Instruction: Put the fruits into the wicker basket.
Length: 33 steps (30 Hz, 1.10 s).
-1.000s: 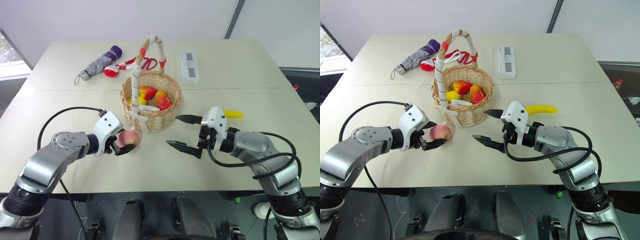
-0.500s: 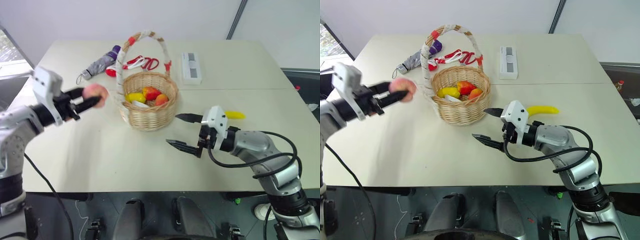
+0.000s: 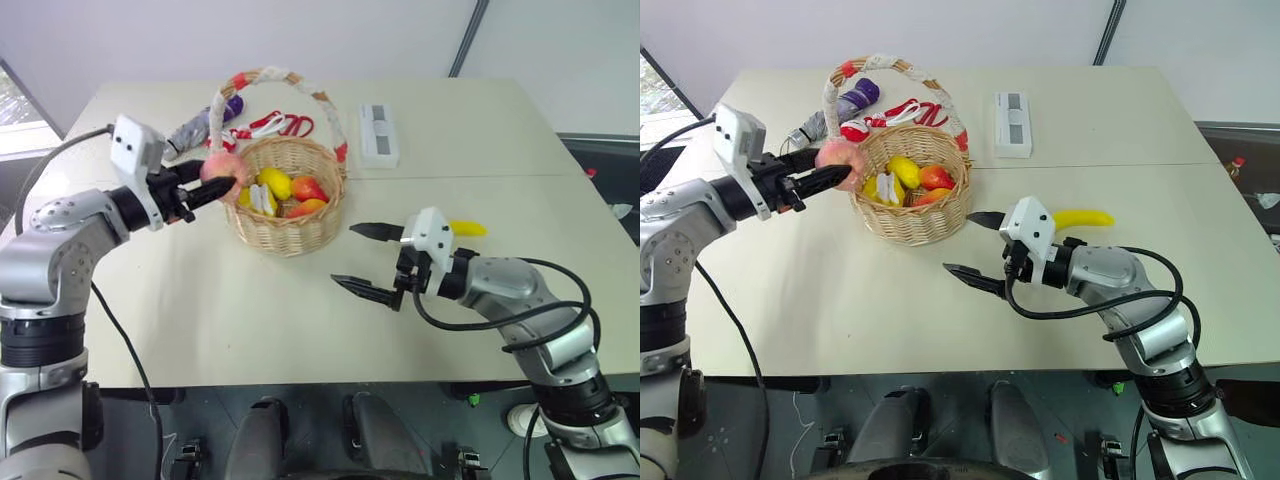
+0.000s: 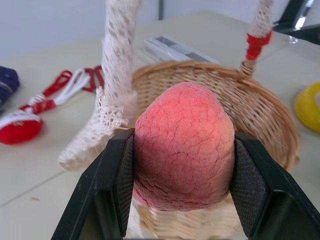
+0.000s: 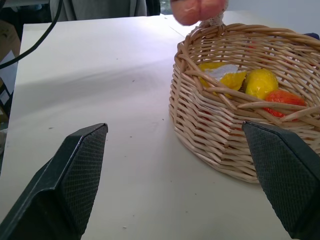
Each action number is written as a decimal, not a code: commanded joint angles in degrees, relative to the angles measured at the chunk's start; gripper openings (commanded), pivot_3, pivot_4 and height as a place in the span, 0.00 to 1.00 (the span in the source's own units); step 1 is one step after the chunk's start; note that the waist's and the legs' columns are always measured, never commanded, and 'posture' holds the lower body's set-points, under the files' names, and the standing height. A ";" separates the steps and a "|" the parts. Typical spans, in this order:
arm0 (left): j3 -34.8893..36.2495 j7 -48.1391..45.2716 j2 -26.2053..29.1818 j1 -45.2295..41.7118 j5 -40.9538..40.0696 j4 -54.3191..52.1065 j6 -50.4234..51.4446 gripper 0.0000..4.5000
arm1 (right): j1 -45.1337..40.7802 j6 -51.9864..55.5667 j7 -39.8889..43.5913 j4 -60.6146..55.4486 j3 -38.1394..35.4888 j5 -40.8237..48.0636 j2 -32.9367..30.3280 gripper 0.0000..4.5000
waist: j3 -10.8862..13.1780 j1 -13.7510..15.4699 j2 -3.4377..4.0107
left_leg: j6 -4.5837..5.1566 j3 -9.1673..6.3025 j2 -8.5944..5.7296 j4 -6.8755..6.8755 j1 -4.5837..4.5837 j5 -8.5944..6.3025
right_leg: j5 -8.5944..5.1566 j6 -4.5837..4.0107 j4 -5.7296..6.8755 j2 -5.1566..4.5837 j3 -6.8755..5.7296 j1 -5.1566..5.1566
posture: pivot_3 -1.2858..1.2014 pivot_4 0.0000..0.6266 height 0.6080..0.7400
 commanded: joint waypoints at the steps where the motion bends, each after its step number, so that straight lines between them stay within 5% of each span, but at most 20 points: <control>1: 1.94 -1.31 0.61 -0.10 -3.78 -5.10 1.23 0.53 | 0.29 -0.70 -0.51 -2.49 -1.58 0.26 0.06 1.00 | 0.00 0.09 0.00 | 0.00 -0.01 0.02 0.00 -0.01 0.00 | 0.00 0.00 0.00 -0.01 0.00 0.00 | 0.52 0.24 1.00; 20: -11.31 11.25 -7.66 -7.00 4.03 -8.13 6.12 0.53 | -0.14 -0.18 -0.17 -2.17 -1.35 0.95 0.11 1.00 | 0.00 0.06 0.00 | 0.00 -0.02 -0.04 0.04 0.01 0.00 | 0.00 0.01 0.01 0.03 0.01 0.03 | 0.52 0.24 1.00; 25: -9.64 12.13 -8.65 -6.45 4.17 -7.59 5.85 0.99 | -0.33 0.15 -0.26 -1.72 -1.72 0.73 -0.26 1.00 | 0.00 0.08 0.00 | 0.00 -0.02 -0.05 0.04 0.00 0.00 | 0.00 0.01 0.01 0.02 0.01 0.03 | 0.52 0.24 1.00; 33: -1.88 0.91 -4.00 2.93 -1.67 -14.50 -1.61 0.99 | 3.17 3.76 -3.75 3.63 -14.84 1.85 -5.52 1.00 | 0.00 0.23 0.00 | -0.01 0.01 0.02 -0.01 0.00 0.00 | 0.00 -0.01 -0.01 -0.04 0.03 0.02 | 0.52 0.24 1.00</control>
